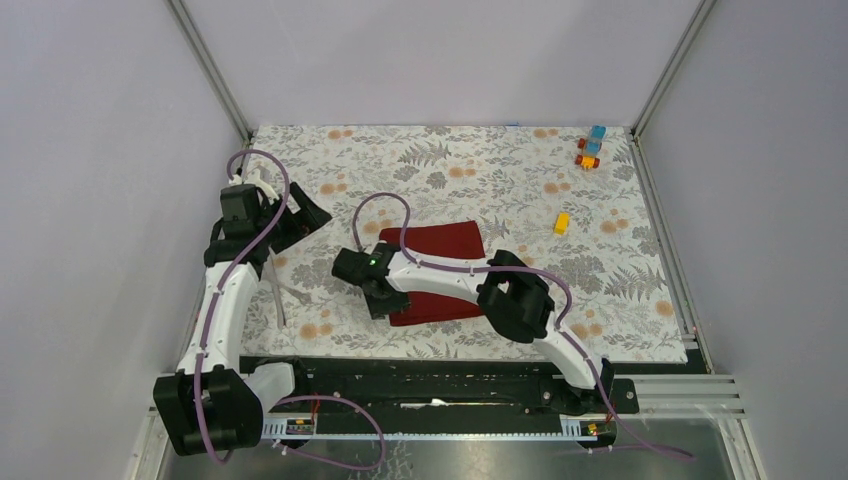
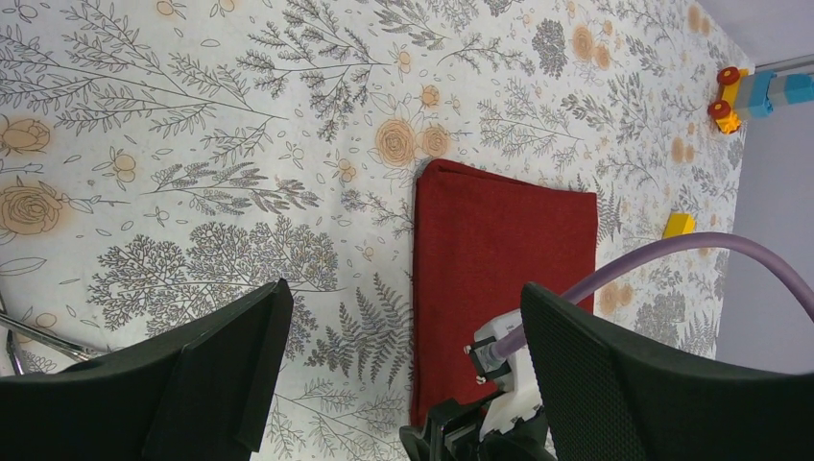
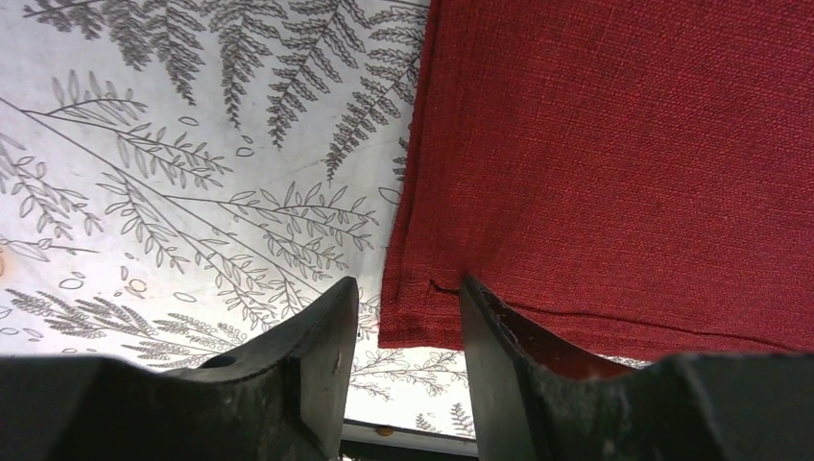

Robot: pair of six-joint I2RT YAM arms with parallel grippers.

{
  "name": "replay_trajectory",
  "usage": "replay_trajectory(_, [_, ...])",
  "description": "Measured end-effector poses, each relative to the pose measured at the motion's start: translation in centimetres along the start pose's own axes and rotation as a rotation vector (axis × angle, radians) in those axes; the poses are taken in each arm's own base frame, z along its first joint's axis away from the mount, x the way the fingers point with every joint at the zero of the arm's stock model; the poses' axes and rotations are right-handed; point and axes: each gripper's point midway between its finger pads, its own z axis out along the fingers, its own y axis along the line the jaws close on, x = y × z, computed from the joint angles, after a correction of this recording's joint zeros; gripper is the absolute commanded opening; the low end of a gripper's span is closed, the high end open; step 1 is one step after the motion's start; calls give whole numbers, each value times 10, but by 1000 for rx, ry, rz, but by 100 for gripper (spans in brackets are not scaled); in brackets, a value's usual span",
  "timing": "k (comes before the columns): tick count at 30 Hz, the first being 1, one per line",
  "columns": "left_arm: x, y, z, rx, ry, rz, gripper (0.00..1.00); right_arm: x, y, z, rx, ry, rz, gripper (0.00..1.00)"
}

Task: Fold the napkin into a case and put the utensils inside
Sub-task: Pick up the lower triangle-folded napkin from the center of the board, then fold the 2/3-rectangle-folded napkin at the center of the board.

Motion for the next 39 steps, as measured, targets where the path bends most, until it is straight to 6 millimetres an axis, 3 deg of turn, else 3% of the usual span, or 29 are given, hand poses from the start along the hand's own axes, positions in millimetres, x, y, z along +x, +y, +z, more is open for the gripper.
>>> replay_trajectory(7, [2,2,1,1,5,-3,94,4,-2,7,-10,-15,13,49])
replay_trajectory(14, [3,2,1,2,5,-3,94,4,-7,9,-8,-51,30,39])
replay_trajectory(17, [3,2,1,2,6,-3,94,4,-10,11,22,-70,30,28])
replay_trajectory(22, [2,1,1,4,5,-3,94,5,-19,12,79,-89,13,2])
replay_trajectory(29, [5,0,1,15,8,-3,95,2,-18,8,63,-114,-30,0])
replay_trajectory(34, [26,-3,13,91,73,-61,94,8,-28,3,-62,-174,-10,0])
replay_trajectory(39, [78,8,43,162,215,-256,94,8,-55,-13,-202,-202,94,0])
